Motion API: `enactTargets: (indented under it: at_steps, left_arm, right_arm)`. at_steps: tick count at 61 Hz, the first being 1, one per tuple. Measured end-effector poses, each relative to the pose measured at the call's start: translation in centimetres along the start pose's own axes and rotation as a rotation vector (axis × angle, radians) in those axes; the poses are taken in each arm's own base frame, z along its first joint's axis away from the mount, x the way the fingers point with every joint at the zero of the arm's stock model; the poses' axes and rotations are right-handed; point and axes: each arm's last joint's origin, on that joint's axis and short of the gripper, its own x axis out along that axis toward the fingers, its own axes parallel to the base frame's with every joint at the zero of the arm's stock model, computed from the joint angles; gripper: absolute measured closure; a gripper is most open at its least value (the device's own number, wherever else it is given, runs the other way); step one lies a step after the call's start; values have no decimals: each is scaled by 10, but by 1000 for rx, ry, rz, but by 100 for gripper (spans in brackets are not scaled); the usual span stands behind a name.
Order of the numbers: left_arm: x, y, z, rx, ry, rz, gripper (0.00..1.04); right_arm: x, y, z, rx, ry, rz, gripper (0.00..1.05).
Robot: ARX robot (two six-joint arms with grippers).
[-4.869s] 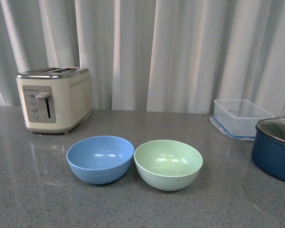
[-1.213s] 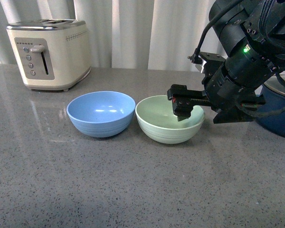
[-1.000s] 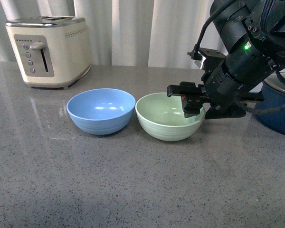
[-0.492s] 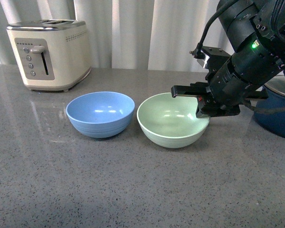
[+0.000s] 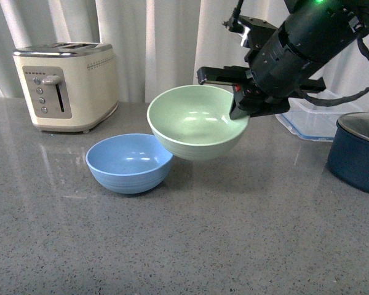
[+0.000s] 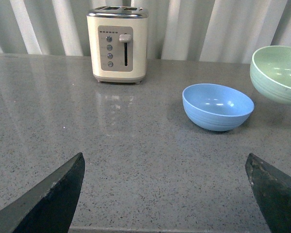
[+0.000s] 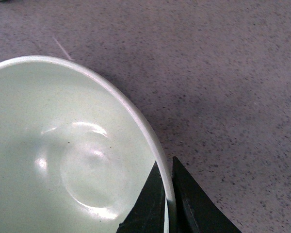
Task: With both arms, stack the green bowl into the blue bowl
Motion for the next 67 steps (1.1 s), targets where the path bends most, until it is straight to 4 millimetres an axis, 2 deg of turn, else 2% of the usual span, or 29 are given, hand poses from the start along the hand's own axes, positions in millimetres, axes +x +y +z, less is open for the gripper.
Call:
enactTargets:
  at_steps: [17, 43, 54, 67]
  left_arm:
    - [0, 0, 0, 0, 0, 0, 7]
    - [0, 0, 0, 0, 0, 0, 7]
    - [0, 0, 0, 0, 0, 0, 7]
    - [0, 0, 0, 0, 0, 0, 7]
  right_arm:
    - [5, 29, 12, -57, -19, 77, 104]
    - [45, 64, 23, -118, 9, 162, 104]
    - [58, 67, 27, -129, 6, 173, 104]
    - [66, 56, 26, -135, 12, 164, 104]
